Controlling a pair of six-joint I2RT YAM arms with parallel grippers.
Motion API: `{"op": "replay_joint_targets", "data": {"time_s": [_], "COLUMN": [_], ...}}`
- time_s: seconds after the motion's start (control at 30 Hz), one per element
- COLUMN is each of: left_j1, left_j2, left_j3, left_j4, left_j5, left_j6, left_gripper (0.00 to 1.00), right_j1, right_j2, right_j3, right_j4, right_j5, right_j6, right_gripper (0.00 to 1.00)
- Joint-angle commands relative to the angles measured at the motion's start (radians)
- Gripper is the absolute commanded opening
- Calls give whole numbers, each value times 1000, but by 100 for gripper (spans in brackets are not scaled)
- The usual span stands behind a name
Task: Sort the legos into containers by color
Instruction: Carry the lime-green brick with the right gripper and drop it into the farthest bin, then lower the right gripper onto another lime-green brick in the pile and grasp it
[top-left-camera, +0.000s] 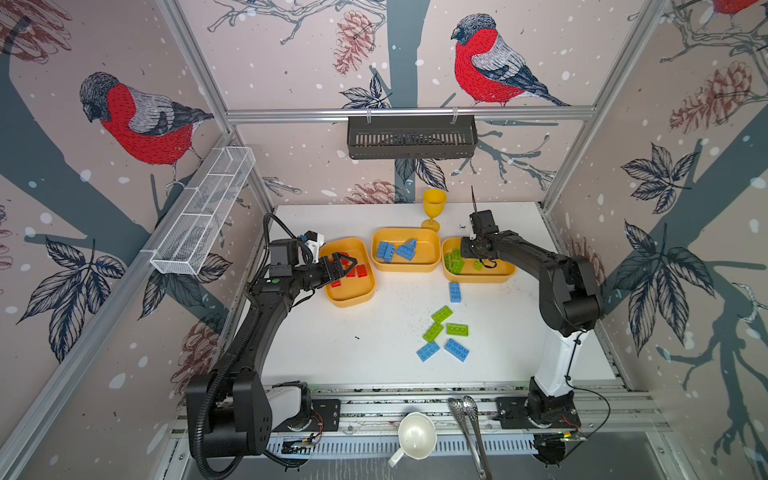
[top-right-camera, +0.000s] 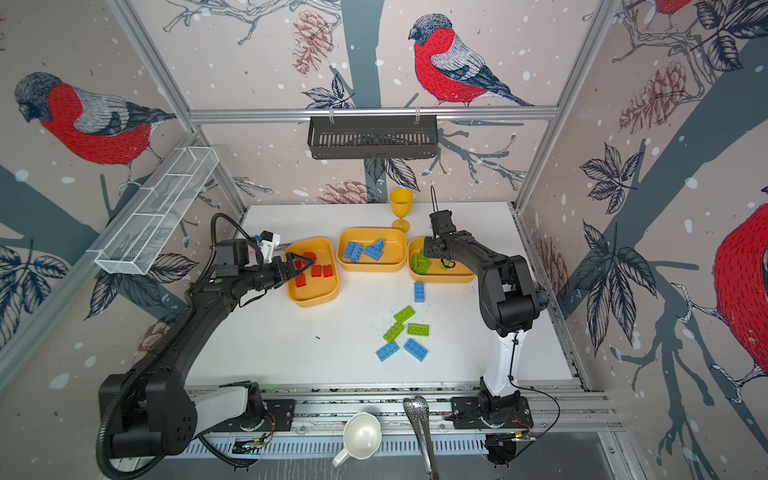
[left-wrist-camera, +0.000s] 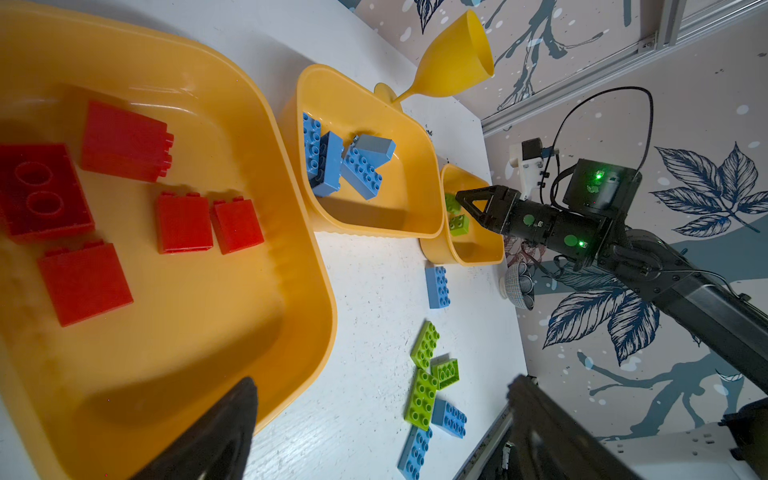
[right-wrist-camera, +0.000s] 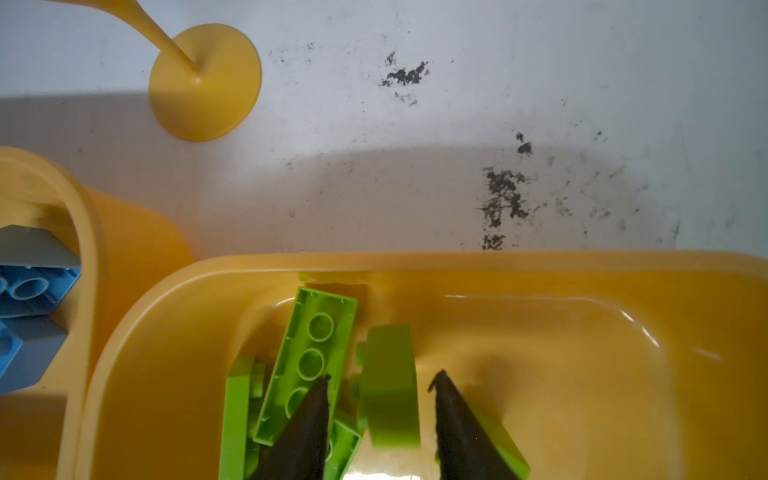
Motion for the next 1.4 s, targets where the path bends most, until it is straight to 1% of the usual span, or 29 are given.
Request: {"op": "replay_joint_targets", "data": {"time_s": [0.0, 0.13, 0.27, 0.37, 0.43, 0.5, 0.63, 0.73, 0.8, 0.93, 1.1, 1.2, 1.37], "left_j1": [2, 2, 2, 2, 1, 2, 2, 2, 2, 2, 0, 0, 1], "left_j2": [5, 19, 28, 32, 33, 35, 45, 65, 75, 103, 103, 104, 76], "left_j3": [11, 13, 27, 32, 34, 37, 42, 69, 74, 72, 56, 45, 12], "left_j4": [16, 10, -10, -18, -20, -24, -32, -82, -93, -78, -69, -94, -100], "left_j5": [1, 4, -6, -11, -14, -18, -19, -26, -20, 23, 30, 31, 27], "left_j6": [15, 26, 40, 41, 35, 30, 27, 62, 77, 69, 92, 119, 135], "left_gripper": [94, 94, 93, 94, 94, 94, 94, 93, 93, 93, 93, 93, 92], "right_j1": [0, 8, 40, 67, 95, 131, 221, 286, 332, 405, 463, 479, 505], "right_j2": [-32, -119, -236, -333, -396, -444, -498, -517, -522, -502, -450, -425, -344], "right_j3": [-2, -52, -141, -225, -271, -295, -320, -335, -348, -376, -395, -418, -398], "right_j4": [-2, -28, -60, -74, -93, -123, -201, -262, -288, -289, -252, -192, -221], "right_j5": [-31, -77, -134, -178, -176, -164, -98, -41, -10, -9, 15, -1, 12], "right_j6": [-14, 10, 68, 164, 238, 321, 535, 705, 790, 945, 1040, 1075, 1103], "right_gripper": [51, 59, 66, 71, 78, 81, 82, 83, 83, 82, 77, 74, 69]}}
